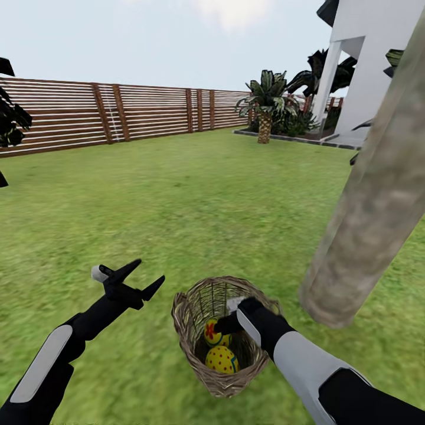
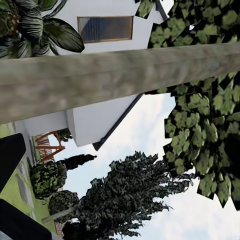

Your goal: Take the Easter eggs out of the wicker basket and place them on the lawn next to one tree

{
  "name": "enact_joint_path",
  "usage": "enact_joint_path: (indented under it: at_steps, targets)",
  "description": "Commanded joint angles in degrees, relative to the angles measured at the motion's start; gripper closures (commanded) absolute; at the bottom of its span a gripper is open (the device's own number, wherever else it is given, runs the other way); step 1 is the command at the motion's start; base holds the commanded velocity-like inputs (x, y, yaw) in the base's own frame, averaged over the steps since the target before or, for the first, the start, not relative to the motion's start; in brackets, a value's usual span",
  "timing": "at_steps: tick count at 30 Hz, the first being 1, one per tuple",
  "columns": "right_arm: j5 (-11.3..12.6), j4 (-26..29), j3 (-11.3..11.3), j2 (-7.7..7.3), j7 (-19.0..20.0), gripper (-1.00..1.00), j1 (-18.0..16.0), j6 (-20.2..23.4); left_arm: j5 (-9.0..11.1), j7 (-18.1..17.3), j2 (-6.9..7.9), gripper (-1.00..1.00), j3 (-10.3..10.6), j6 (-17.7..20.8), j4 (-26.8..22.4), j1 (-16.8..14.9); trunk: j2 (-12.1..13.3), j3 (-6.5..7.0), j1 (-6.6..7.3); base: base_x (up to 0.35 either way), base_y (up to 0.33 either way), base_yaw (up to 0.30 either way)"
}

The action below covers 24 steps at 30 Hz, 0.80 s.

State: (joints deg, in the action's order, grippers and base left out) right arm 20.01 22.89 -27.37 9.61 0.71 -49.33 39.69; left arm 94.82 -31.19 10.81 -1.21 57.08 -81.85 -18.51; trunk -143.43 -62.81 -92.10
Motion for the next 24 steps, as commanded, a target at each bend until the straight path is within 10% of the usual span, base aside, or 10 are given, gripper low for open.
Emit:
enact_joint_path:
  at_steps: [1, 24]
  targets:
    - [0.03, 0.05, -0.31, -0.04, 0.08, -1.0, -0.05, 0.21, -0.07, -0.19, 0.0, -1.0, -0.07, 0.28, 0.02, -0.02, -0.04, -0.28, -0.01, 0.0, 0.0, 0.0]
    - [0.03, -0.04, -0.31, -0.03, -0.03, -1.0, -0.03, 0.38, -0.08, -0.19, 0.0, -1.0, -0.02, 0.29, 0.02, -0.02, -0.35, -5.37, -0.6, 0.0, 0.0, 0.0]
